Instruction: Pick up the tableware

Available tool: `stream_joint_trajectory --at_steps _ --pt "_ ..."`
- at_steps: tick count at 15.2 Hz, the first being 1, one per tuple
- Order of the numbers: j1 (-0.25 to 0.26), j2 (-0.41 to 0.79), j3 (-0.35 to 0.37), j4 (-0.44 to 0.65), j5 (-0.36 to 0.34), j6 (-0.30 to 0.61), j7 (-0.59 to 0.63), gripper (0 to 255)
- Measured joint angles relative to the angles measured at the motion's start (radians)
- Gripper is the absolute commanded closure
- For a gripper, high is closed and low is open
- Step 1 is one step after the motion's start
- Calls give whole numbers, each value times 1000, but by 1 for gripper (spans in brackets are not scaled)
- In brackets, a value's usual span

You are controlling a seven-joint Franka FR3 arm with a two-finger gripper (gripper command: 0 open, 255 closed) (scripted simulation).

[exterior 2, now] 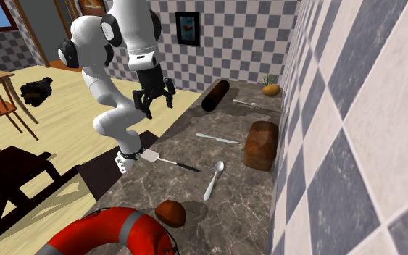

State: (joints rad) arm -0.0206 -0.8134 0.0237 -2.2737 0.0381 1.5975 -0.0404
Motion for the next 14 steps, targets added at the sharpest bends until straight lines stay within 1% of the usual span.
stream_joint_trajectory --at_steps 2,4,9,14 --pt "3 5 4 -7 2 13 1 0" --pt "12 24 22 -36 10 61 6 0" --pt "36 121 65 -92 25 219 10 0" --pt "56 247 108 -123 30 382 14 0"
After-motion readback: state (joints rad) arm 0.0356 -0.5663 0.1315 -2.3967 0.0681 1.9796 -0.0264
